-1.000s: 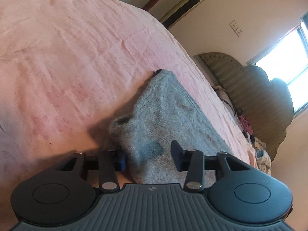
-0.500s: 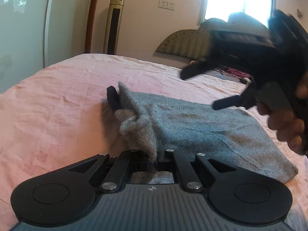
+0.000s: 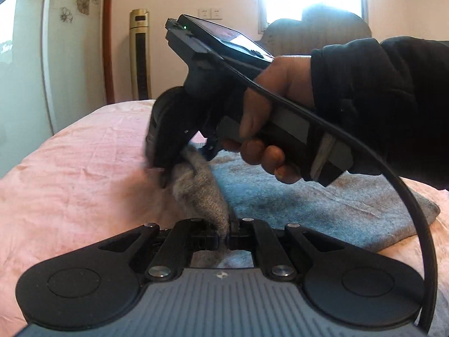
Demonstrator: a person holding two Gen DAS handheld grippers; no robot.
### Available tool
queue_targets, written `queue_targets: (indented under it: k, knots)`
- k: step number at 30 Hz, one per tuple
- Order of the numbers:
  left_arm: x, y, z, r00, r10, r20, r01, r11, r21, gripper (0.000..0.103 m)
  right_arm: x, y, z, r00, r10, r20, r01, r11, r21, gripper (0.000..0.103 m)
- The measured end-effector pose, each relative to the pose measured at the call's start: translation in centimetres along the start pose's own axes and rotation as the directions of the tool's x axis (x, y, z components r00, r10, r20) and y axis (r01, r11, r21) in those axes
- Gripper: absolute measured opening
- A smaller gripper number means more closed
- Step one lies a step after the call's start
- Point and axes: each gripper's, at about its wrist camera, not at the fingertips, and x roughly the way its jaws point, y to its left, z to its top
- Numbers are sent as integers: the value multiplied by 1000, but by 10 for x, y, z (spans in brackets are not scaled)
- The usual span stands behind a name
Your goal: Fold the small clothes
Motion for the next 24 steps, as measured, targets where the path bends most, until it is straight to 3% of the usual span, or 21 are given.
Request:
queue_targets:
  k: [1,2,7,11,16,18,20,23,24]
  knots:
    - [0,-3,2,1000,-9,1,9,1000,10,5,-4,-3,-3,1000,-12,15,12,1000,-15,29]
    - [-1,-7,4,1000,-22,5,22,1000,22,5,-10,-8,-6,1000,-6,24,6,1000,-13,22]
    - [4,-53,26,985,-170,37,167,982,87,5,-66,-69,-26,987,76,139,-86,994,63,14]
    - [20,-110,39,946,-323,15,319,939,129,5,-121,-142,-60,966,89,241,-133,976,171,14]
    - [55,-167,23,900,-416,-130,431,894,127,5,-153,-229,-124,966,-2,260,-90,935,344,14]
    - [63,-183,14,900,-403,-165,427,890,158,5,-149,-253,-148,970,-36,241,-68,909,410,14]
    - [66,-191,8,909,-378,-174,408,893,192,5,-141,-267,-169,968,-22,250,-98,884,457,14]
    - [65,-194,8,912,-372,-173,404,887,223,5,-135,-279,-185,949,38,313,-204,830,518,27]
    - [64,-195,9,913,-368,-173,402,885,235,5,-136,-283,-187,941,49,335,-231,817,529,42]
